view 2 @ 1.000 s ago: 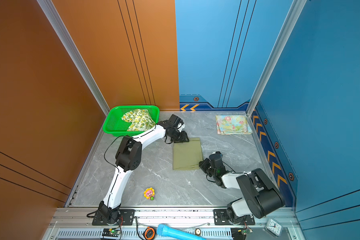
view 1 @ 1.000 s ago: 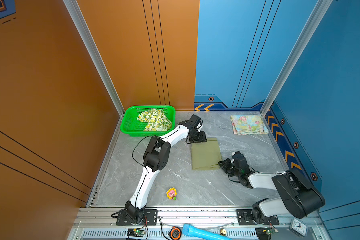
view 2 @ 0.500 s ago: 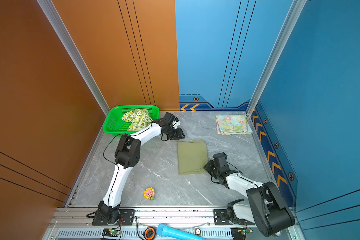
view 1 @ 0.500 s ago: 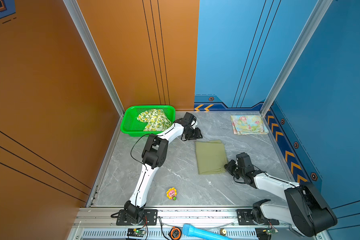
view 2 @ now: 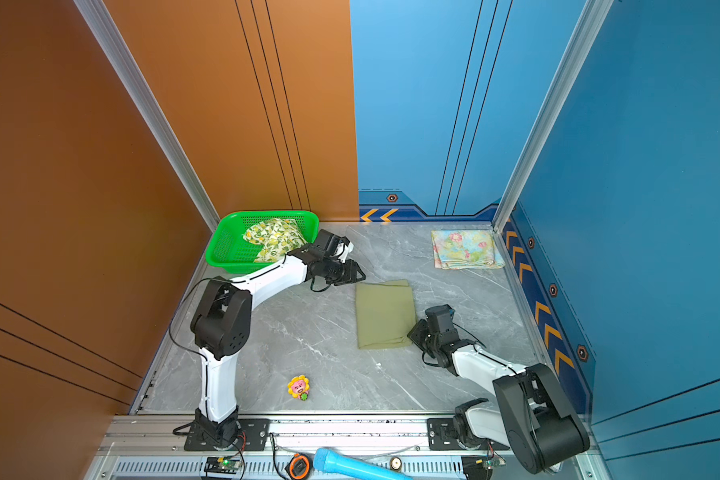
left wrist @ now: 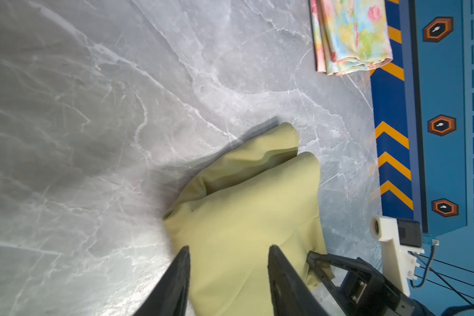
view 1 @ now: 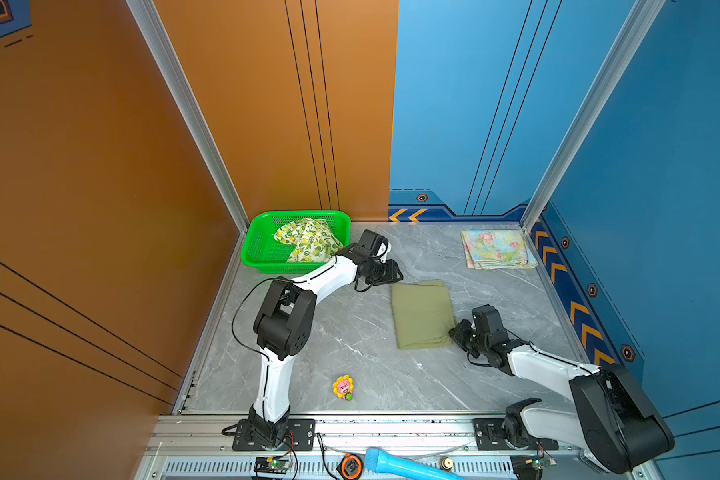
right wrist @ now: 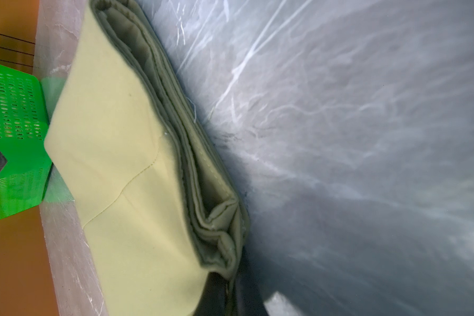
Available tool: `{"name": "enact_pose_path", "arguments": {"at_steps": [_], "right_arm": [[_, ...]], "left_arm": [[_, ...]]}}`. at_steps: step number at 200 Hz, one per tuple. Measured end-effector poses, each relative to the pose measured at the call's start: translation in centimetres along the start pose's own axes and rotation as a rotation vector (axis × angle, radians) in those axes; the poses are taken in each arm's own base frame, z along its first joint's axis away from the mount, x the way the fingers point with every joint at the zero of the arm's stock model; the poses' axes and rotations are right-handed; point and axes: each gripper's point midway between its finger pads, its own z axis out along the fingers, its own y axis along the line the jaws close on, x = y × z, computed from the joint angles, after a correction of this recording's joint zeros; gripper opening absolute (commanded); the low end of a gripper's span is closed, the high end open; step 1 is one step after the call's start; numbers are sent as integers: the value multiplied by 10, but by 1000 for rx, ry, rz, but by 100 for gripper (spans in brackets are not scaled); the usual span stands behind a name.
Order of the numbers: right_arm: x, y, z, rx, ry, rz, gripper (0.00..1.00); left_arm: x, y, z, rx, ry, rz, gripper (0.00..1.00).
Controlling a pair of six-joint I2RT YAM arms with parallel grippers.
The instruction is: Fold and stack the skirts
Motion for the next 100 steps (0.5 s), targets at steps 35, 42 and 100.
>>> {"name": "enact_pose_path", "arguments": {"at_steps": [35,42,100], "right_arm": [[0,0,0,1,0,0,0],[0,0,0,1,-1,0,0],[0,-7,-10,34,-12,4,0]], "left_arm": [[10,-11,16,25,5,10,48],[13,-13,22,28,10,15,48],[28,11,65,22,71,-5,48]]}}
